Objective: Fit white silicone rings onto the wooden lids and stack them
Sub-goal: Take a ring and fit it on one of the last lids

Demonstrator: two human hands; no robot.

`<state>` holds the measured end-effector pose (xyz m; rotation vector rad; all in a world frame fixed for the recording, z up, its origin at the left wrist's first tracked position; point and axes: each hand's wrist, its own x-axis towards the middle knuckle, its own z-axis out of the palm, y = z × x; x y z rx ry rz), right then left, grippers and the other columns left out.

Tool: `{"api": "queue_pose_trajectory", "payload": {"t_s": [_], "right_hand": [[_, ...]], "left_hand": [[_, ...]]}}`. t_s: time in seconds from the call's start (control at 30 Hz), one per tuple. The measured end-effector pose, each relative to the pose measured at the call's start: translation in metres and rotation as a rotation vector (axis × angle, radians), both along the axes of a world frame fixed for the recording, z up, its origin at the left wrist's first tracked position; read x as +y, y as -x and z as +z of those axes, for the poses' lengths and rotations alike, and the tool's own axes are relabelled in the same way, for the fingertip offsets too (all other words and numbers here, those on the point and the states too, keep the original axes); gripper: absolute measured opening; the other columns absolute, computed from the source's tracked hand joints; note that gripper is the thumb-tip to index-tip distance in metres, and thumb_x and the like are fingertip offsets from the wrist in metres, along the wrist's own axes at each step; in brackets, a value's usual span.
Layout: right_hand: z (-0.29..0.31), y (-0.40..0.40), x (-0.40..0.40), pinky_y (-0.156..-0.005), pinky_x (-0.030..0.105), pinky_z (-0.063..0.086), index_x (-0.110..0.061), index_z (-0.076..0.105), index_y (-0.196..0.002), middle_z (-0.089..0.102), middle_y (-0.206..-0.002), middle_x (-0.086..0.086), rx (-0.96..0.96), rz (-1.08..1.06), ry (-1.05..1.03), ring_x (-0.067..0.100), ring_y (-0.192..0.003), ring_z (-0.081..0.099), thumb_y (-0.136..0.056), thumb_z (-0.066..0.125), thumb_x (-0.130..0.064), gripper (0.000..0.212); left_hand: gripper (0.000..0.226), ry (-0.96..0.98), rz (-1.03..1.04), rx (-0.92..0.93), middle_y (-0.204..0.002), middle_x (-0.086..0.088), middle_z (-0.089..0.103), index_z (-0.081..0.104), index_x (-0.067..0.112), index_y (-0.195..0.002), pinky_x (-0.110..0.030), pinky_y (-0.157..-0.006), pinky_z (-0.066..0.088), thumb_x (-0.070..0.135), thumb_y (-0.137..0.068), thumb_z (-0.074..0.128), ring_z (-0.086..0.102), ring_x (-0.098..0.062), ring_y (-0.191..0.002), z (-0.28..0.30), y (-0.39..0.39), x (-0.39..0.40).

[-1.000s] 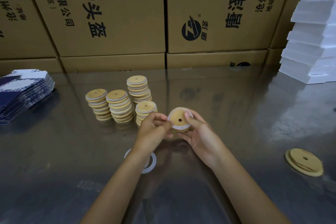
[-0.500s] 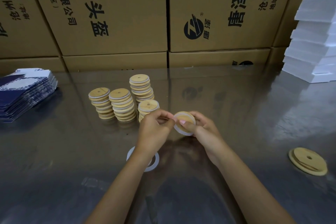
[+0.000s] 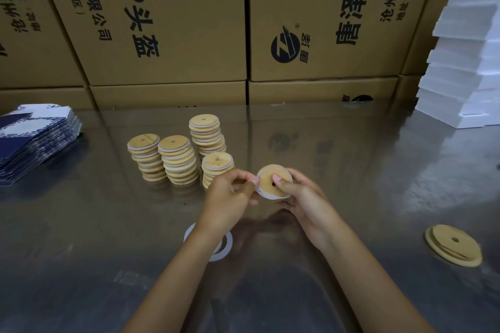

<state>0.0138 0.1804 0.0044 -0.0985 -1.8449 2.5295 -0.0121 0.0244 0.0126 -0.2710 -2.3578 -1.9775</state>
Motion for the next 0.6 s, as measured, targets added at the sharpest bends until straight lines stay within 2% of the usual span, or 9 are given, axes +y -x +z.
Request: {"api": "queue_pose_trajectory", "payload": {"t_s": [0.1,0.23,0.3,0.37,0.43,0.6], "right_hand": [[-0.0004,0.0008,0.0005,-0.082,0.026,0.051,-0.006,0.071,-0.11,0.072,-0.098,0.009,-0.007,-0.026,0.03,0.02,-0.094,0.067,-0.093,0.065,-0.012,0.019],[0.0002,0.0021,0.001,-0.083,0.029,0.051,-0.001,0.068,-0.112,0.071,-0.098,0.012,-0.027,-0.065,0.069,0.023,-0.093,0.068,-0.089,0.068,-0.006,0.024],[0.0012,0.0021,0.0002,-0.076,0.029,0.051,-0.002,0.066,-0.11,0.07,-0.095,0.012,-0.039,-0.066,0.059,0.023,-0.086,0.067,-0.087,0.068,-0.001,0.023],[0.0007,0.0023,-0.0022,-0.071,0.028,0.05,-0.005,0.067,-0.107,0.07,-0.092,0.009,-0.047,-0.063,0.018,0.019,-0.08,0.065,-0.086,0.068,0.002,0.021],[-0.0016,0.0022,-0.0051,-0.073,0.026,0.052,-0.004,0.069,-0.109,0.073,-0.093,0.008,-0.04,-0.051,-0.057,0.016,-0.081,0.066,-0.088,0.068,0.002,0.022],[-0.004,0.0021,-0.0057,-0.075,0.023,0.054,-0.004,0.069,-0.112,0.076,-0.094,0.007,-0.001,-0.002,-0.087,0.01,-0.078,0.069,-0.09,0.066,0.003,0.023]], "left_hand": [[0.007,-0.03,0.013,-0.038,-0.067,0.002,0.072,0.069,0.012,-0.081,-0.029,-0.066,0.059,0.011,-0.088,0.07,0.07,-0.013,-0.066,-0.0007,-0.0014,0.0029],[0.007,0.065,0.087,-0.014,-0.069,0.0,0.072,0.069,0.016,-0.078,-0.043,-0.076,0.059,0.016,-0.085,0.072,0.07,-0.022,-0.07,-0.0057,-0.0014,0.005],[0.012,0.121,0.107,0.026,-0.068,0.005,0.071,0.069,0.022,-0.077,-0.037,-0.074,0.058,0.014,-0.086,0.068,0.069,-0.016,-0.07,-0.0075,-0.0013,0.0047],[0.016,0.178,0.103,0.088,-0.065,0.01,0.069,0.067,0.024,-0.077,-0.021,-0.065,0.053,0.012,-0.087,0.065,0.065,-0.006,-0.065,-0.008,-0.0016,0.0042],[0.016,0.256,0.086,0.16,-0.066,0.011,0.067,0.065,0.025,-0.075,-0.009,-0.056,0.042,0.014,-0.086,0.065,0.06,0.0,-0.063,-0.0078,-0.003,0.0044],[0.009,0.368,0.101,0.236,-0.068,0.004,0.063,0.062,0.02,-0.078,-0.01,-0.051,0.038,0.014,-0.085,0.062,0.052,0.0,-0.058,-0.0068,-0.0014,0.0023]]}}
